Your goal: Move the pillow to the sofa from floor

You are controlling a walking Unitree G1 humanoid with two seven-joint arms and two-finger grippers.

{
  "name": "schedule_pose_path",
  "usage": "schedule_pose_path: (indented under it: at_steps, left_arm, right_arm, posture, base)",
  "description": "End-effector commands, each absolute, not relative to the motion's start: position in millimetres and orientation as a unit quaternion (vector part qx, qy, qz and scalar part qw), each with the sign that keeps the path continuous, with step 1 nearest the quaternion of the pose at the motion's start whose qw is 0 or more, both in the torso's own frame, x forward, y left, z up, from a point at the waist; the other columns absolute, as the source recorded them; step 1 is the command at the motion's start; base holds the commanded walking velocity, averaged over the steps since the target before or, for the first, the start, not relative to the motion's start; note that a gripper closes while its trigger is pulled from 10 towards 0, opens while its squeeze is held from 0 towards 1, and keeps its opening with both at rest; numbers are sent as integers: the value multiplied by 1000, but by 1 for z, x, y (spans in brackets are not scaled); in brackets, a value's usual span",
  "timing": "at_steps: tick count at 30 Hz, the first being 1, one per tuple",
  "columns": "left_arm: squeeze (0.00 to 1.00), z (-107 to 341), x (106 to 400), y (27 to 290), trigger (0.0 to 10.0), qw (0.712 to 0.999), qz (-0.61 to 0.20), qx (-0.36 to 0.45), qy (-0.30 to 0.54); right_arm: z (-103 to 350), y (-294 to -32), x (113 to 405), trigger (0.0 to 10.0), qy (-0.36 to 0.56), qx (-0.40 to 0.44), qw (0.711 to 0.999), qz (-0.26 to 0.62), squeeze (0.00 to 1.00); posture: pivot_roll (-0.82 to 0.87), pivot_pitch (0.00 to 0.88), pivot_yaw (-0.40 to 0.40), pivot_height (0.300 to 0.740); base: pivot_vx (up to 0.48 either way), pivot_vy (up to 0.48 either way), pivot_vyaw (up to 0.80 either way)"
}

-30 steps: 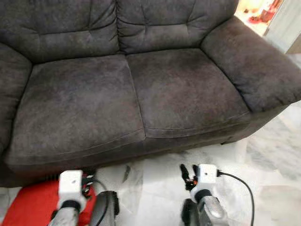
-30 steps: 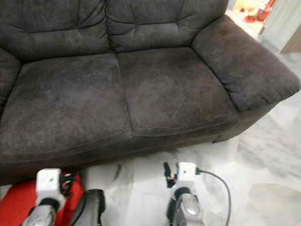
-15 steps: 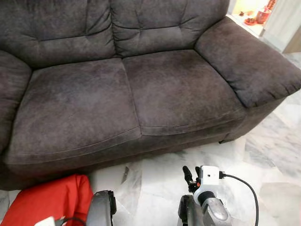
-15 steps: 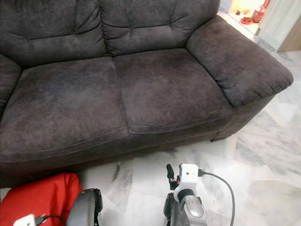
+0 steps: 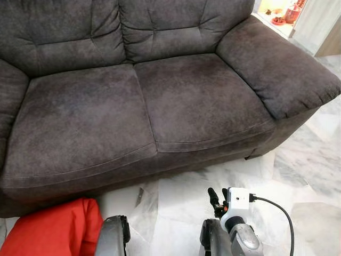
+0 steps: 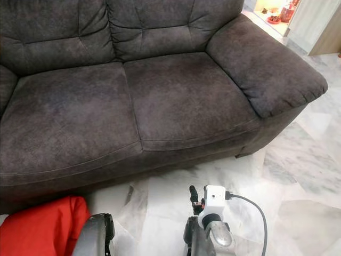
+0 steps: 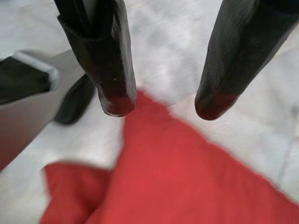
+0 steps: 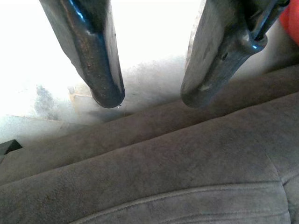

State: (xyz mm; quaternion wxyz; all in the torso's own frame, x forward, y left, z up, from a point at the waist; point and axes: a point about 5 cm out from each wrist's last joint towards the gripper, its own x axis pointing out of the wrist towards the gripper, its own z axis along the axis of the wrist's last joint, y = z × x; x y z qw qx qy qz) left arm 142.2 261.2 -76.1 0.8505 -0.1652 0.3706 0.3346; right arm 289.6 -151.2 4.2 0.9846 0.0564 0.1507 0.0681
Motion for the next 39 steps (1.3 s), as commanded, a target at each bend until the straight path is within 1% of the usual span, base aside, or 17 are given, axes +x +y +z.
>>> schedule_pose_path:
  at_steps: [1, 2, 6, 7, 8, 9, 11, 12, 14, 17, 19, 24, 33, 34, 39]
  left_arm:
    - [0, -73, 141, 266, 10000, 856, 350, -175, 338]
    - [0, -67, 146, 271, 10000, 863, 362, -171, 308]
    - [0, -57, 150, 277, 10000, 870, 390, -158, 257]
    - [0, -46, 157, 279, 10000, 889, 383, -132, 214]
    - [0, -39, 162, 277, 10000, 903, 367, -110, 195]
    - [0, -30, 172, 272, 10000, 926, 328, -75, 173]
    - [0, -17, 184, 261, 10000, 953, 269, -27, 138]
    - [0, -13, 187, 257, 10000, 960, 251, -12, 126]
    - [0, 6, 194, 249, 10000, 969, 234, 6, 73]
    - [0, 15, 192, 246, 10000, 974, 217, 40, 50]
    - [0, 17, 188, 246, 10000, 973, 224, 45, 45]
    - [0, 22, 184, 249, 10000, 969, 237, 55, 42]
    - [0, 27, 182, 258, 10000, 958, 271, 78, 45]
    - [0, 28, 181, 261, 10000, 955, 282, 80, 46]
    - [0, 27, 179, 262, 10000, 952, 292, 75, 51]
  right_arm:
    - [-1, -150, 284, 10000, 165, 56, 982, 77, 0]
    - [-1, -149, 285, 10000, 162, 57, 982, 79, 0]
    - [0, -148, 285, 10000, 154, 59, 983, 81, 0]
    - [1, -147, 285, 10000, 153, 58, 983, 85, 0]
    - [1, -147, 285, 10000, 152, 58, 983, 85, 0]
    - [1, -146, 285, 10000, 148, 63, 983, 86, 0]
    - [3, -145, 285, 10000, 140, 71, 984, 87, 0]
    - [3, -145, 285, 10000, 135, 75, 984, 87, 0]
    - [3, -145, 284, 10000, 137, 66, 984, 93, 0]
    - [3, -144, 284, 10000, 141, 63, 984, 94, 0]
    - [2, -143, 284, 10000, 147, 61, 982, 98, 0]
    - [2, -142, 284, 10000, 139, 66, 983, 101, 0]
    - [1, -143, 282, 10000, 139, 73, 983, 100, 0]
    - [-1, -143, 282, 10000, 150, 66, 981, 103, 0]
    - [-1, -143, 281, 10000, 152, 65, 980, 106, 0]
  posture:
    - [152, 259, -36, 544]
    - [153, 260, -37, 544]
    - [157, 264, -39, 544]
    - [157, 265, -42, 544]
    - [157, 265, -42, 544]
    - [160, 268, -44, 544]
    - [162, 269, -44, 544]
    - [164, 270, -43, 544]
    - [167, 270, -42, 544]
    - [167, 272, -42, 544]
    - [167, 275, -41, 544]
    - [168, 277, -42, 514]
    - [165, 279, -42, 514]
    - [166, 281, -41, 514]
    - [166, 285, -45, 479]
  base:
    - [0, 0, 0]
    - [0, 0, 0]
    - [0, 0, 0]
    - [0, 0, 0]
    - [0, 0, 0]
    - [0, 0, 0]
    - [0, 0, 0]
    - [0, 0, 0]
    - [0, 0, 0]
    - [0, 0, 0]
    - [0, 0, 0]
    - [0, 0, 0]
    - [0, 0, 0]
    - [0, 0, 0]
    - [0, 0, 0]
